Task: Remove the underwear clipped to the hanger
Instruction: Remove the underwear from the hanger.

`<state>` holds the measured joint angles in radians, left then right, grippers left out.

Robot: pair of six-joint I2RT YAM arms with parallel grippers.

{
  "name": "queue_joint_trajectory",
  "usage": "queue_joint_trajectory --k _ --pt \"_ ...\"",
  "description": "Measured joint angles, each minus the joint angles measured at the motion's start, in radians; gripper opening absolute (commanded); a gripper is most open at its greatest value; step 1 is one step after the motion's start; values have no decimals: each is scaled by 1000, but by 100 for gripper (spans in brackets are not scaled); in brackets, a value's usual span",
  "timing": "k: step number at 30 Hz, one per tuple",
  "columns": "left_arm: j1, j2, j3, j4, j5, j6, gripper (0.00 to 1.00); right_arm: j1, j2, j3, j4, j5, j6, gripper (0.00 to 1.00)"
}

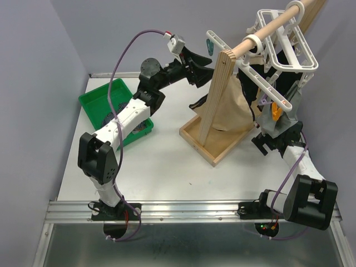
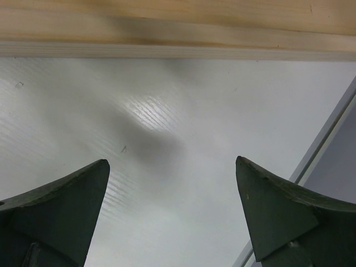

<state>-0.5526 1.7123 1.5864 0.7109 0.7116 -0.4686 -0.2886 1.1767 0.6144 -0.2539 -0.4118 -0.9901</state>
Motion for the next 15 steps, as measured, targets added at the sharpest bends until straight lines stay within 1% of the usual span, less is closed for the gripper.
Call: queue_joint_trajectory --k 9,15 --pt "-33 89 56 -1 17 -61 83 0 -6 0 0 -16 3 100" --pt "-52 119 98 -5 21 -83 83 0 -6 0 0 -24 3 100"
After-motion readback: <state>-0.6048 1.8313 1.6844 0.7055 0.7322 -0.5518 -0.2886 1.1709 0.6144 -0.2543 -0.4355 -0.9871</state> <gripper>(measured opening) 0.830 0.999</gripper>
